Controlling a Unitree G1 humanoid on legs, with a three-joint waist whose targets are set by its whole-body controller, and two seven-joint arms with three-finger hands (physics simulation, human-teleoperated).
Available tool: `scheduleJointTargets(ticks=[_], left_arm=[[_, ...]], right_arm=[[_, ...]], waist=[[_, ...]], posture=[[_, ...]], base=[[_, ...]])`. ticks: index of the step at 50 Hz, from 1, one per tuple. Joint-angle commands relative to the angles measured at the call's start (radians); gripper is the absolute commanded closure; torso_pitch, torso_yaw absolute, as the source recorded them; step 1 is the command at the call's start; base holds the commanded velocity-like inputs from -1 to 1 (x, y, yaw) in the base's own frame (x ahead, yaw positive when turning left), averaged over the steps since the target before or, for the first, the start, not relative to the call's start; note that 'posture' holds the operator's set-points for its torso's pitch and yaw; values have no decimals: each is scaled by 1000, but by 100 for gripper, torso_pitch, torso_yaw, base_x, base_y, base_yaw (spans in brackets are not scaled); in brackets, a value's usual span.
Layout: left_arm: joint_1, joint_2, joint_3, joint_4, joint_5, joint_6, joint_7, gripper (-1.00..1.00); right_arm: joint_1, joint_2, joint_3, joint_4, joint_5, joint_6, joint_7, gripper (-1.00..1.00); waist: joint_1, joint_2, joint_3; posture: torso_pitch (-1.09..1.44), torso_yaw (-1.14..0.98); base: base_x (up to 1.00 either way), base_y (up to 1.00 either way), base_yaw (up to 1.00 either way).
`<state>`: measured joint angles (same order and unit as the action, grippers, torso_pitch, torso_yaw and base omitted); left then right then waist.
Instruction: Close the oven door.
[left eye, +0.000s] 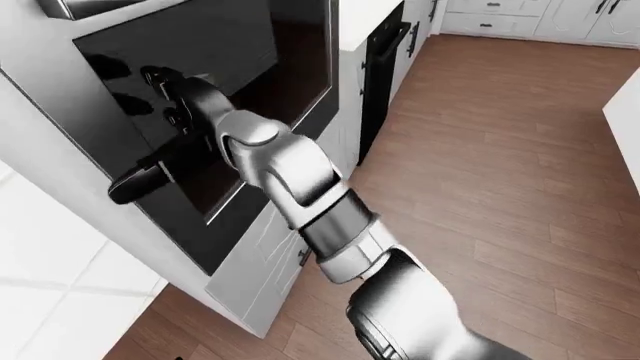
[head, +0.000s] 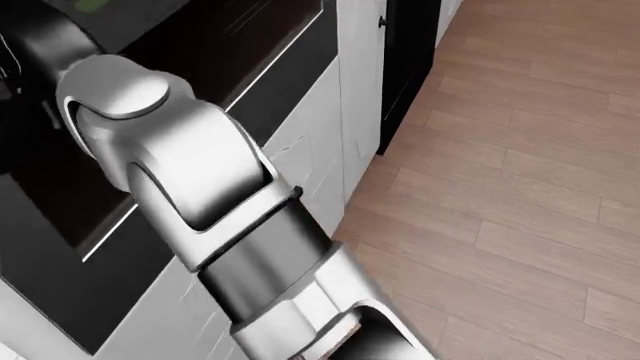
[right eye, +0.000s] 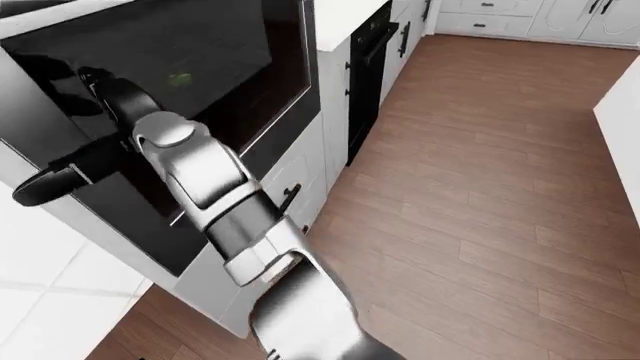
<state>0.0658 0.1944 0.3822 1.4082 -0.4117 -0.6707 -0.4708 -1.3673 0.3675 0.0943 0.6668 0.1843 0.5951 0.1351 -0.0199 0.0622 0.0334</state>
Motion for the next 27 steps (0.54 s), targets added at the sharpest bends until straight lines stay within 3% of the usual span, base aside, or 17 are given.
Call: scheduleJointTargets(ticks=[1, 7, 14, 27], left_arm=[[-1, 13, 4, -13, -7, -25, -2, -100], [2, 16, 6, -13, -16, -22, -9, -100], [3, 15, 6, -13, -21, -22, -12, -100], [5, 13, 6, -12, -23, -23, -14, -100]], right_arm=[[-48, 14, -7, -10, -10, -62, 5, -100], [-132, 78, -17, 168, -33, -162, 15, -100], [-157, 168, -8, 278, -78, -234, 19, -100], [-169, 188, -19, 282, -92, -231, 21, -100]], waist=[[-1, 13, -19], [-5, 23, -18], [-14, 37, -18], [-18, 38, -14]], posture=[[0, 0], [0, 0], [0, 0], [0, 0]], base=[[0, 0, 0], [0, 0, 0], [0, 0, 0], [0, 0, 0]])
